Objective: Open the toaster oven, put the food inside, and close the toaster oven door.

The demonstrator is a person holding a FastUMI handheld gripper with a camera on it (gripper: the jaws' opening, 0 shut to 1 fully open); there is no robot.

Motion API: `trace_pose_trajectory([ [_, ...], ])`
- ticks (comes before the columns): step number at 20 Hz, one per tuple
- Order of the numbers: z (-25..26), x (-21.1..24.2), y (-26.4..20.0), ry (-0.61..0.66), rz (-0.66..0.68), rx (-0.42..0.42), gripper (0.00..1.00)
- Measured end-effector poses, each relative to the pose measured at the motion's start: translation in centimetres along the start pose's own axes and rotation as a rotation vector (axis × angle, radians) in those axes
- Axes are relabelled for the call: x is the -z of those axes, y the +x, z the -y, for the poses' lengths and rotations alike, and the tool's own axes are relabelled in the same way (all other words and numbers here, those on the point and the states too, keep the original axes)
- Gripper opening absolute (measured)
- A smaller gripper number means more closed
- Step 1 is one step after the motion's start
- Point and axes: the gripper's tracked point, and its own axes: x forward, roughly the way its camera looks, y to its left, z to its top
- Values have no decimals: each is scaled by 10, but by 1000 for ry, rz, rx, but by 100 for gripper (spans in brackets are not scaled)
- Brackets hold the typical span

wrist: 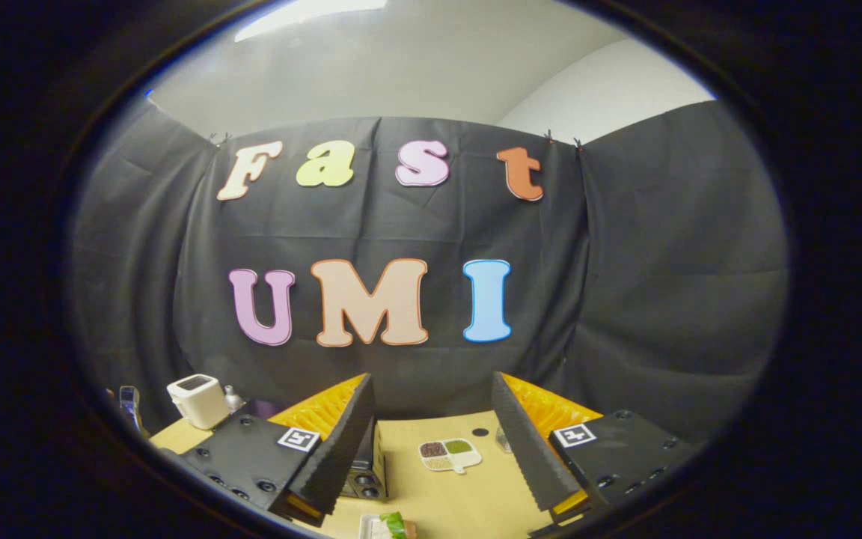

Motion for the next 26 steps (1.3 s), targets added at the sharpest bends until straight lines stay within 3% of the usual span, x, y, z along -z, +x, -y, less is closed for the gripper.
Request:
trace_pose_trajectory([
  [8, -63, 10, 6, 46, 26, 13, 97],
  [15, -172, 47, -1, 46, 5, -141, 97],
  [20, -233, 113, 3, 112, -61, -170, 97],
  [26, -271, 219, 40, 138, -203, -142, 97],
])
